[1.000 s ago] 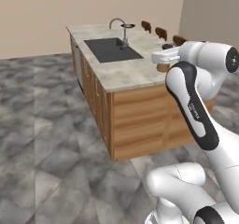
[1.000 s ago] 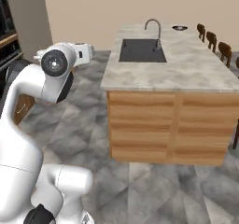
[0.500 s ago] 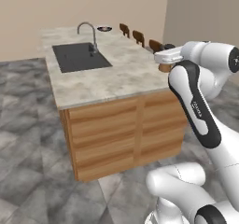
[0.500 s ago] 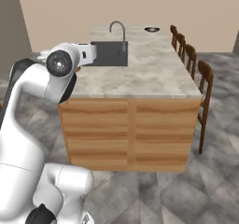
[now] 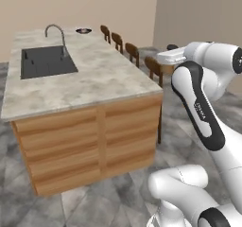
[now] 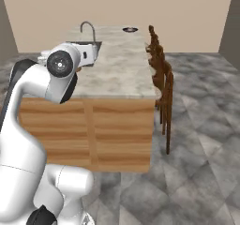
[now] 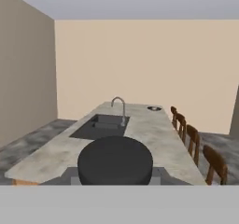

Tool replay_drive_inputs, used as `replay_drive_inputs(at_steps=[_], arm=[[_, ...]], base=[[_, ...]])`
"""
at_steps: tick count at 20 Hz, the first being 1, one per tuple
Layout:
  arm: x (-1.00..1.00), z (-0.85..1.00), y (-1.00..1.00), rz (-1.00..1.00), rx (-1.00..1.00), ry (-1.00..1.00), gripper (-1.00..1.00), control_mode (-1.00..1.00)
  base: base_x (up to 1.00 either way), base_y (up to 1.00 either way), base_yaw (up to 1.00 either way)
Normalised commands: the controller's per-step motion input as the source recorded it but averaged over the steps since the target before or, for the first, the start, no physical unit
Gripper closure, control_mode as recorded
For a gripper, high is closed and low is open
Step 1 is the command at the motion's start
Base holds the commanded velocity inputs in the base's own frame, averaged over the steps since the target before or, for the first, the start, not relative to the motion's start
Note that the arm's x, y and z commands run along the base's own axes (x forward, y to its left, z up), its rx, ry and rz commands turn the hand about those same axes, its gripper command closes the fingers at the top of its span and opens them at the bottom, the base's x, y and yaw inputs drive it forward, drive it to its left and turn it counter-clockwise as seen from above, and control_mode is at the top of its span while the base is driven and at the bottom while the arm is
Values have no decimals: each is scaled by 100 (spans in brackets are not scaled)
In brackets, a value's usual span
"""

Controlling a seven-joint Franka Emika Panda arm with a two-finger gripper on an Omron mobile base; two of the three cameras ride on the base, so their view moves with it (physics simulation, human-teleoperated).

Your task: Retrieve the shaker from the cabinet and place it next the steak on a plate on the dining table.

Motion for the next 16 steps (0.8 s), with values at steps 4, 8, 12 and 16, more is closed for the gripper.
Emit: replay_drive_inputs(at_steps=[4,8,12,16], arm=[[0,0,0,0,0,0,100,100],[0,0,0,0,0,0,100,100],[0,0,0,0,0,0,100,100],[0,0,0,0,0,0,100,100]], base=[[1,-100,-1],[1,-100,-5],[6,-100,-6],[19,-100,-9]])
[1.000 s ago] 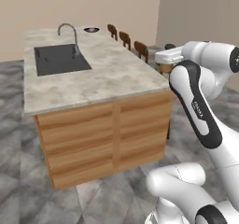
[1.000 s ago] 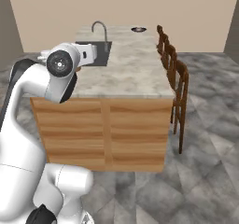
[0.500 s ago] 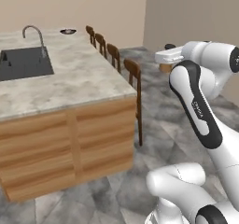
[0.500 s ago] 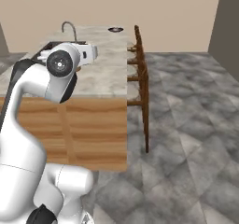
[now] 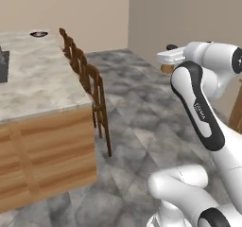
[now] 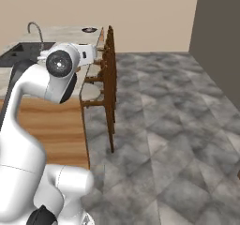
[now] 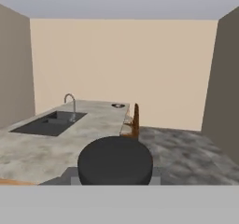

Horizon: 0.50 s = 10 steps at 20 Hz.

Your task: Retrieve the shaker from the cabinet and place it next the steak on a plate on the dining table.

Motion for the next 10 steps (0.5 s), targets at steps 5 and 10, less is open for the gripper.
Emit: replay_drive_inputs(at_steps=[5,10], arm=[[0,0,0,0,0,0,100,100],[0,0,0,0,0,0,100,100]], base=[[21,-100,-9],[34,-100,-9]])
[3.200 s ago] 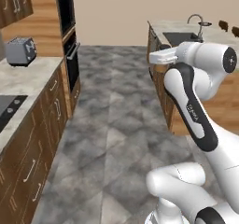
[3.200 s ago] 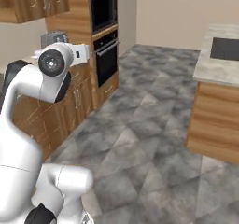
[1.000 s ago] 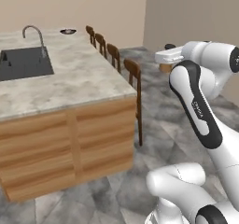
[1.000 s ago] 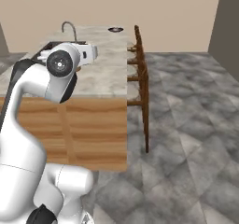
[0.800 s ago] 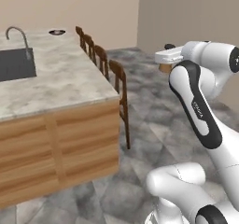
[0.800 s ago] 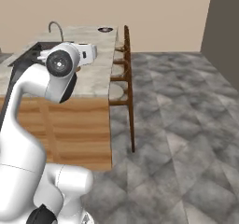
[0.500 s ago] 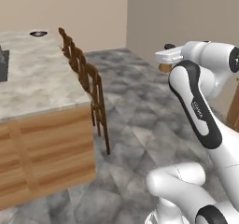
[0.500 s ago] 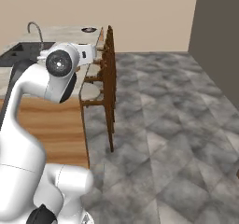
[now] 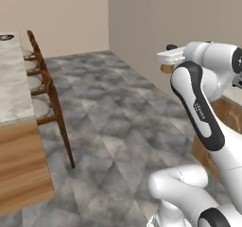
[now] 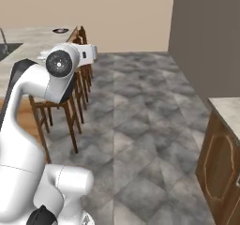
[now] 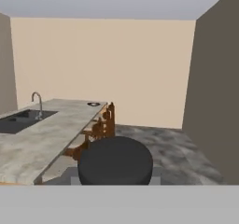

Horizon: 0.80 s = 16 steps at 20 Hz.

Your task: Retrieve the shaker from the cabinet and place it next the steak on a plate on the dining table.

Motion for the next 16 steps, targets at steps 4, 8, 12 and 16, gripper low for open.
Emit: replay_drive_inputs(at_steps=[4,8,12,16], arm=[[0,0,0,0,0,0,100,100],[0,0,0,0,0,0,100,100],[0,0,0,0,0,0,100,100],[0,0,0,0,0,0,100,100]], base=[[75,-71,-8],[100,3,-1],[100,40,0],[100,42,0]])
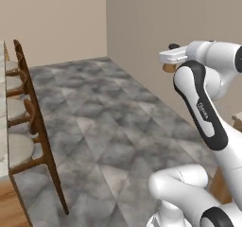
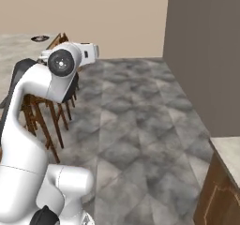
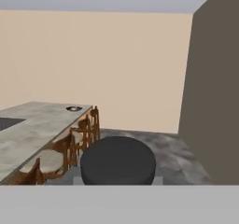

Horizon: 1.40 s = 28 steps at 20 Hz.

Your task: Retrieve the shaker from the cabinet and place it next the steak on a plate on the dining table.

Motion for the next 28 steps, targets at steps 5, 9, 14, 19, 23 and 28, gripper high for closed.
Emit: replay_drive_inputs(at_steps=[5,9,14,19,23,28], arm=[[0,0,0,0,0,0,100,100],[0,0,0,0,0,0,100,100],[0,0,0,0,0,0,100,100],[0,0,0,0,0,0,100,100],[0,0,0,0,0,0,100,100],[0,0,0,0,0,0,100,100]], base=[[100,7,0],[100,0,3],[100,0,9],[100,0,9],[100,0,6],[100,0,4]])
